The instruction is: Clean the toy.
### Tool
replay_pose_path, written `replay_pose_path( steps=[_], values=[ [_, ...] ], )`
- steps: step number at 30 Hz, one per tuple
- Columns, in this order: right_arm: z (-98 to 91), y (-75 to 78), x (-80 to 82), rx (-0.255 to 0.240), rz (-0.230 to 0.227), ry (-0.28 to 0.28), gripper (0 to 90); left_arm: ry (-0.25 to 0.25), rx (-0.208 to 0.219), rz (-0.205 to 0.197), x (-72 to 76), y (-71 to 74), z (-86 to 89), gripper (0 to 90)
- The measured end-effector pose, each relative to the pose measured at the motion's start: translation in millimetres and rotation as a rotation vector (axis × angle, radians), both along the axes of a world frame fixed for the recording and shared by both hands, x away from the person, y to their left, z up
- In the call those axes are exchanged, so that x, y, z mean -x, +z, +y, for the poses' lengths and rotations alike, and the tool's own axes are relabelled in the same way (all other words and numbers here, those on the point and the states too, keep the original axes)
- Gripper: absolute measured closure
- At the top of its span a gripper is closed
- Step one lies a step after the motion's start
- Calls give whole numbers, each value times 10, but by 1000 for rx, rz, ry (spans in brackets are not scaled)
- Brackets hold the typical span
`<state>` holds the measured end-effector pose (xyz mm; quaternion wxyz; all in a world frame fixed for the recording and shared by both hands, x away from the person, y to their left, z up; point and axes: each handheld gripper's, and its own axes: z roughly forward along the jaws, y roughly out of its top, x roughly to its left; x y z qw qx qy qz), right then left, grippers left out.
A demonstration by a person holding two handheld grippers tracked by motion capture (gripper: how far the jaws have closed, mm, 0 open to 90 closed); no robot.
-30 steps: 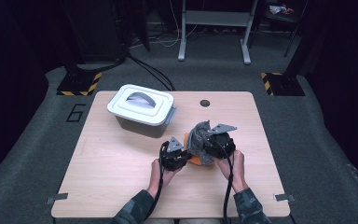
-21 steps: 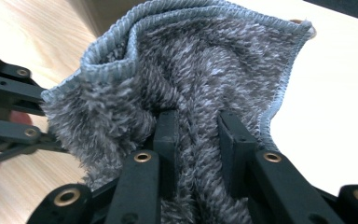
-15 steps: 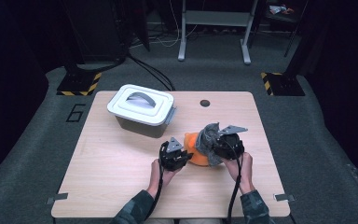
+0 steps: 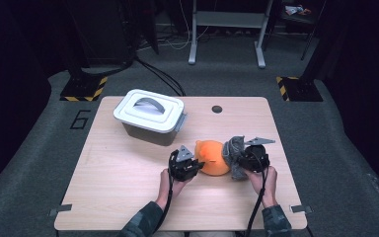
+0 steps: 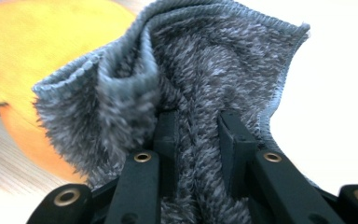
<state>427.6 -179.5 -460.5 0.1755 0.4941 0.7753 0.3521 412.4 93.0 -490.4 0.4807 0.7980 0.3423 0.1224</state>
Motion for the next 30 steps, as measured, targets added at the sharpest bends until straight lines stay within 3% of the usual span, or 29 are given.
replay_pose_path(
  steps=[8, 15, 18, 23, 30],
  values=[
    [-94, -101, -26, -30, 11, -5, 715, 0, -7, -11, 1, 7, -10, 792],
    [-58, 82, 54, -40, -48, 6, 719, 3, -12, -6, 2, 7, 13, 792],
    [13, 198, 87, -43, -86, 26, 719, 3, -17, -13, 14, 9, 1, 792],
    [239, 392, 121, -52, -111, 82, 718, 4, -22, -18, 27, 18, -20, 792],
    [574, 463, 68, -7, -122, 160, 713, -3, -36, -23, 37, 35, -35, 792]
  ],
)
